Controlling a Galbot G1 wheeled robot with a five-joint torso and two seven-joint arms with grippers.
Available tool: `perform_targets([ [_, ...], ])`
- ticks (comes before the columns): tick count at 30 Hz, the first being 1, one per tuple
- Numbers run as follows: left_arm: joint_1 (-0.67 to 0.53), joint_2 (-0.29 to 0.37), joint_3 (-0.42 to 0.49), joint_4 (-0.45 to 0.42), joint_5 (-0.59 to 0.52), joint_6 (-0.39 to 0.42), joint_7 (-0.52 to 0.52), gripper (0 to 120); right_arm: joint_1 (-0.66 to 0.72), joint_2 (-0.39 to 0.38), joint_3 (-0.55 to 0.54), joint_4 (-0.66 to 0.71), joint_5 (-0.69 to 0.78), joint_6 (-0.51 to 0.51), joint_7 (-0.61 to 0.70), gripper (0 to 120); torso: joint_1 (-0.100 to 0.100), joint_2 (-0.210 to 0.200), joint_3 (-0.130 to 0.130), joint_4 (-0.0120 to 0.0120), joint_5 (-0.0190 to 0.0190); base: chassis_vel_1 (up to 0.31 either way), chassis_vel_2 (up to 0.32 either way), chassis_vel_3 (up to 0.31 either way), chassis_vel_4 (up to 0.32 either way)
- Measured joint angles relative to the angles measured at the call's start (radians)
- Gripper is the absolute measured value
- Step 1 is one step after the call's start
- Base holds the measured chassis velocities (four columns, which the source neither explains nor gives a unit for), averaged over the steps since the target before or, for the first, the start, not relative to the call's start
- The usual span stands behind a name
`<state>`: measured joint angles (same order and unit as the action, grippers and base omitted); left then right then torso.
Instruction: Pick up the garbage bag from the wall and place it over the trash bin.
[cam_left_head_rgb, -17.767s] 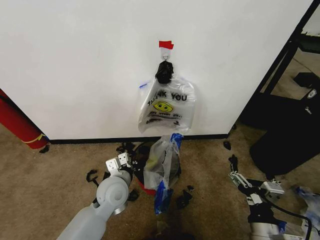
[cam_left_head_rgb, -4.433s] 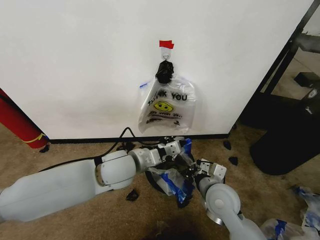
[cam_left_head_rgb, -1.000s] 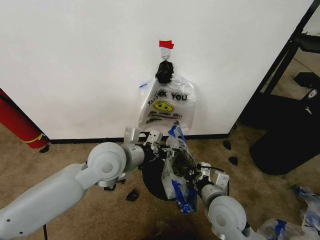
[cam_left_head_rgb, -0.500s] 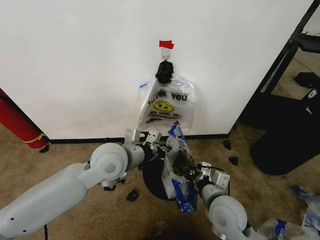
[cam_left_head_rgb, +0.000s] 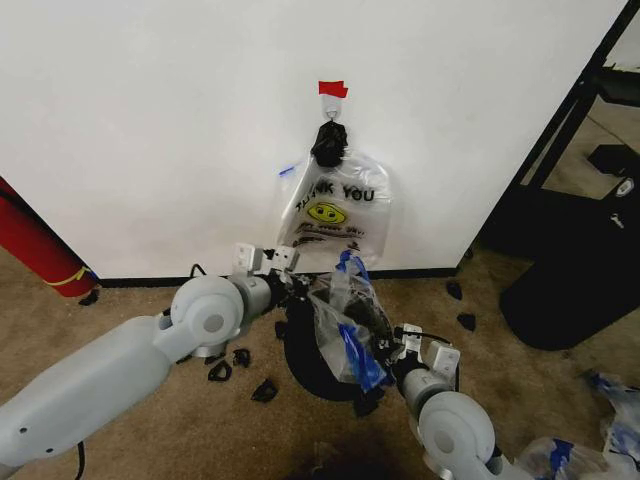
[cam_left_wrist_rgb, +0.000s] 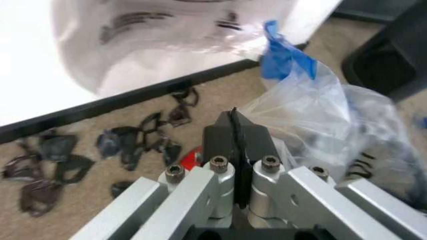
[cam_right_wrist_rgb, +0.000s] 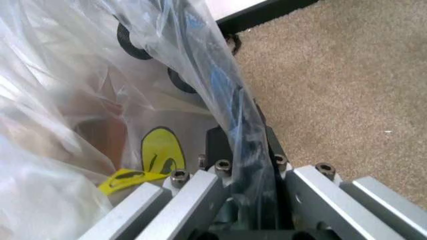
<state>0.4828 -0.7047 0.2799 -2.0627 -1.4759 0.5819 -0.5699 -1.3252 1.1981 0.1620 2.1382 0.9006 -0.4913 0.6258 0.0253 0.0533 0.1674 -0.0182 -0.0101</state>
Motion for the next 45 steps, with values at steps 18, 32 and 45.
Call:
perform_targets([
  [18, 0.179, 0.101, -0.180, 0.029, 0.014, 0.020, 0.061, 0, -0.003, 0.008, 0.028, 0.000, 0.066, 0.076, -0.034, 0, 0.000, 0.000, 0.000, 0.0001, 0.0001, 0.000, 0.000, 0.000, 0.000],
  [32, 0.293, 0.100, -0.259, -0.047, 0.007, 0.015, 0.074, 0, 0.001, 0.026, 0.045, -0.002, 0.107, 0.122, -0.022, 0, 0.000, 0.000, 0.000, 0.0000, 0.0000, 0.000, 0.000, 0.000, 0.000],
  [45, 0.332, 0.157, -0.345, -0.207, 0.251, 0.078, 0.063, 45, -0.008, 0.046, 0.071, -0.028, 0.081, 0.108, -0.002, 0, 0.000, 0.000, 0.000, 0.0000, 0.0003, 0.000, 0.000, 0.000, 0.000],
])
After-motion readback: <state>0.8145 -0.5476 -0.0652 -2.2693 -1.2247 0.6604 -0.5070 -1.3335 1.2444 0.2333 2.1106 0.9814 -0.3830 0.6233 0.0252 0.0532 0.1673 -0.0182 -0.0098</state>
